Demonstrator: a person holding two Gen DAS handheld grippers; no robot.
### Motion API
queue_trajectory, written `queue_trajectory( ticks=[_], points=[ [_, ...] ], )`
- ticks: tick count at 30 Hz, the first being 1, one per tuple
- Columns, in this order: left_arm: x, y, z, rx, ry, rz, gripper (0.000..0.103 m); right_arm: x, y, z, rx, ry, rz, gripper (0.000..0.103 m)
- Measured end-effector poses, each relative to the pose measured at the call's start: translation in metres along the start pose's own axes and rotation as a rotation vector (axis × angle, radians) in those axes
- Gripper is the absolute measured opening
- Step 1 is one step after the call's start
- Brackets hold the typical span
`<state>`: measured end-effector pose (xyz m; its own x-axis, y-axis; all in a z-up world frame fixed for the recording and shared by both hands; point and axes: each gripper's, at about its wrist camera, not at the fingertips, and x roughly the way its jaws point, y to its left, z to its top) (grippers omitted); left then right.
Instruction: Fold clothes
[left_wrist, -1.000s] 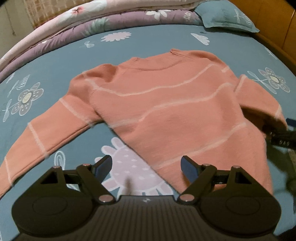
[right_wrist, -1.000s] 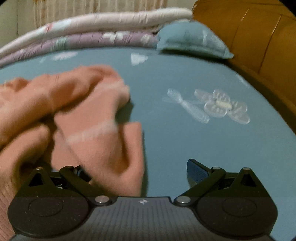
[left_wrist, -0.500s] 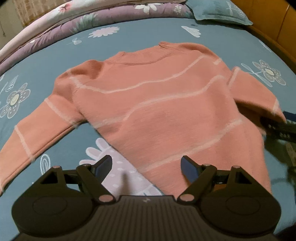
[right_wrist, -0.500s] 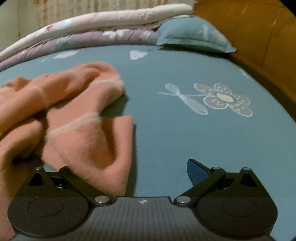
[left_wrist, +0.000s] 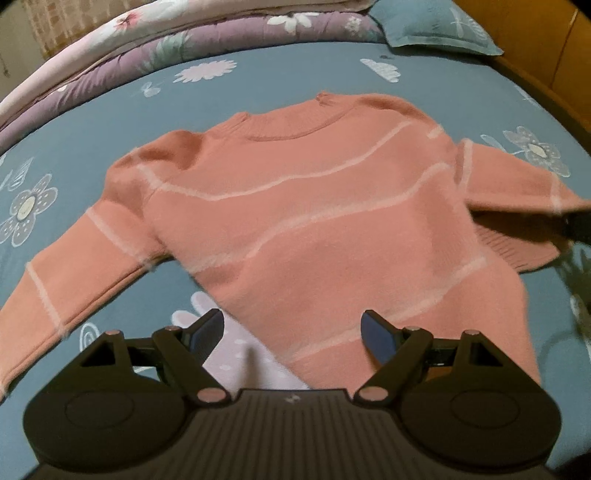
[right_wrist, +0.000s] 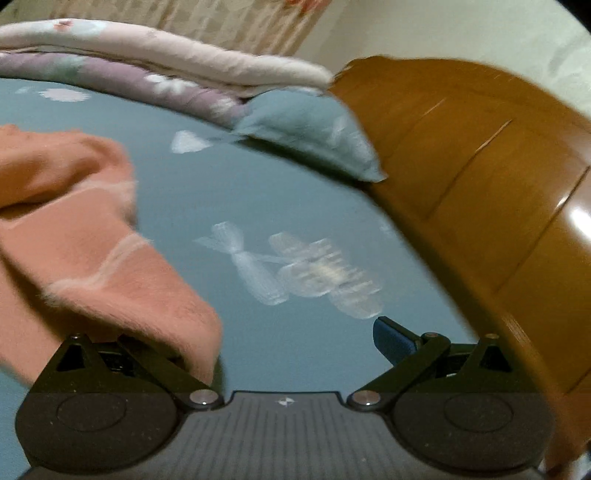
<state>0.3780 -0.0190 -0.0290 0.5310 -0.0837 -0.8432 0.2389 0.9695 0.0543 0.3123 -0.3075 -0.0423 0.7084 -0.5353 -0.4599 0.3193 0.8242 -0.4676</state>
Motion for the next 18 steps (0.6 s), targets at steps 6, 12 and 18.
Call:
queue_trajectory(
  ticks=[6,12,18],
  points=[
    [-0.004,0.0,-0.001,0.0,-0.019,-0.012,0.082,-0.005,-0.023,0.019,-0.053,-0.09,-0.158,0.103],
    [-0.001,0.004,-0.005,-0.021,-0.017,-0.021,0.082,-0.008,-0.034,0.021,-0.083,-0.077,-0.178,0.103],
    [0.0,0.004,-0.005,-0.017,-0.012,-0.019,0.082,0.014,-0.019,-0.012,-0.082,0.05,-0.039,0.103]
  ],
)
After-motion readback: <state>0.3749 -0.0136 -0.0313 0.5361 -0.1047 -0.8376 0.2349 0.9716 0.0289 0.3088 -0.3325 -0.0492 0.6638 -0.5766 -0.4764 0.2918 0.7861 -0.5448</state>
